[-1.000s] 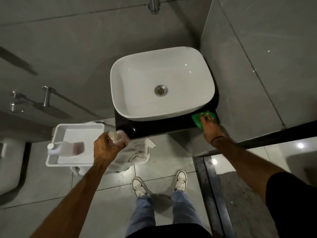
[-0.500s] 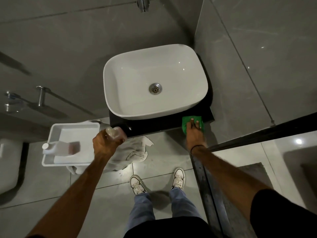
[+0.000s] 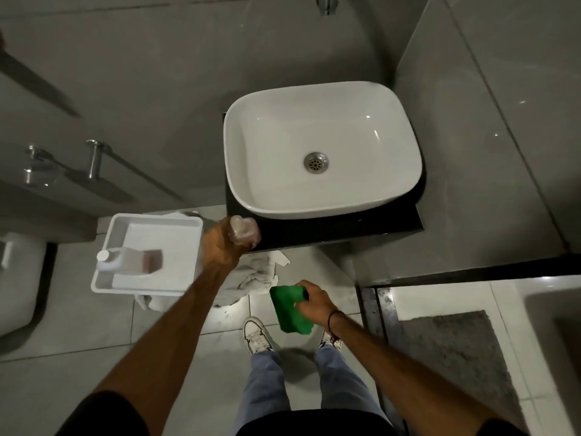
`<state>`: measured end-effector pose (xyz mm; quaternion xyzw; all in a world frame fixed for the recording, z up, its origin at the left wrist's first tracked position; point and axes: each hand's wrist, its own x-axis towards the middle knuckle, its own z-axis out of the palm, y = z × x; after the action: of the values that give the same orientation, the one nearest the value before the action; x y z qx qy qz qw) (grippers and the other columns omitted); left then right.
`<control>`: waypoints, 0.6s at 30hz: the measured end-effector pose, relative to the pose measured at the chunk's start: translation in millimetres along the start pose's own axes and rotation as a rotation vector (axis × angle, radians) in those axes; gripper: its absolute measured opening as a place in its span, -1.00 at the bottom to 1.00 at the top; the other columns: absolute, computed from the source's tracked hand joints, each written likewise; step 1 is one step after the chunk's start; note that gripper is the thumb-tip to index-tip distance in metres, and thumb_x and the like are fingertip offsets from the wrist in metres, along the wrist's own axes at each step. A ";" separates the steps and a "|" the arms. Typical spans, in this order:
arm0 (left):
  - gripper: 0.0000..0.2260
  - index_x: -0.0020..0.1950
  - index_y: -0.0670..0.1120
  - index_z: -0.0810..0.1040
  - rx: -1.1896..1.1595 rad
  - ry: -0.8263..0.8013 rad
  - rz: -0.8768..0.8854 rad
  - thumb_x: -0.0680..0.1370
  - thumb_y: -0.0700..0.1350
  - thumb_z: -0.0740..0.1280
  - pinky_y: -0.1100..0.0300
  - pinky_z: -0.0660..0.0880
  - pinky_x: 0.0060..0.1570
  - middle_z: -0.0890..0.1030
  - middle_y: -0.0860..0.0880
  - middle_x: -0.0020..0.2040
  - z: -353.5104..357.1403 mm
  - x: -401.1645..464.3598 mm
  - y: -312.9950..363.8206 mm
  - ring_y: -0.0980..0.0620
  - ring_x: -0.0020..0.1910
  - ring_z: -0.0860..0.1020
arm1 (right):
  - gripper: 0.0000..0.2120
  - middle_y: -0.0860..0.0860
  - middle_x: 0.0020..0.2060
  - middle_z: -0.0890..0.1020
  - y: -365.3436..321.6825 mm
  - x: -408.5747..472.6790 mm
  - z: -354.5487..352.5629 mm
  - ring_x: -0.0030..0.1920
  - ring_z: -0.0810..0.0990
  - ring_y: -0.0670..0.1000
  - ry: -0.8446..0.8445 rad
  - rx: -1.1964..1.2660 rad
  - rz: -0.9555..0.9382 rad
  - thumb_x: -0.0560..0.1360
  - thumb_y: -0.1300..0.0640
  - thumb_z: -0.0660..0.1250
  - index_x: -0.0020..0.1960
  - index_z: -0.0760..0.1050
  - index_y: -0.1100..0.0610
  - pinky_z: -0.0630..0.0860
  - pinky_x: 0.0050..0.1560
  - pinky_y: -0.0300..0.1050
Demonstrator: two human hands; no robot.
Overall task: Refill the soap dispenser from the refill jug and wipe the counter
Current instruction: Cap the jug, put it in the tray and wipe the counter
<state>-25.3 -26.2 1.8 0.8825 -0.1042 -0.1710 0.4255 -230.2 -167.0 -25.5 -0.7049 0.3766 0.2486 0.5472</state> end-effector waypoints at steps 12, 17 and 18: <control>-0.62 0.24 -0.07 0.59 -0.582 -0.382 -0.511 0.43 -0.18 0.51 0.10 0.64 -0.01 0.72 -0.10 0.13 -19.1 -78.4 -45.3 -0.14 0.15 0.67 | -0.70 0.19 0.11 0.70 -93.7 7.4 26.7 0.12 0.68 0.18 -0.233 0.581 0.139 0.45 0.38 0.40 0.15 0.62 0.19 0.59 0.23 0.11; -0.66 0.17 -0.11 0.57 -0.302 -0.033 -0.554 0.44 -0.22 0.56 0.12 0.65 -0.13 0.67 -0.08 0.05 -44.3 -77.7 -78.4 -0.13 0.03 0.66 | -0.45 0.13 0.32 0.55 -92.4 28.3 34.8 0.34 0.51 0.13 0.437 -0.147 -0.212 0.38 0.23 0.50 0.35 0.48 0.17 0.41 0.39 -0.06; -0.65 0.18 -0.12 0.57 -0.190 0.008 -0.548 0.45 -0.21 0.56 0.05 0.67 -0.07 0.66 -0.09 0.05 -53.7 -72.5 -86.2 -0.14 0.01 0.65 | -0.30 0.14 0.45 0.41 -90.1 33.0 33.9 0.47 0.36 0.13 0.453 -0.331 -0.255 0.39 0.17 0.48 0.49 0.35 0.18 0.28 0.50 -0.03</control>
<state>-67.7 89.2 -19.5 0.8346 0.1562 -0.2851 0.4447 -136.2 -132.5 -7.4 -0.8634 0.3522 0.0724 0.3538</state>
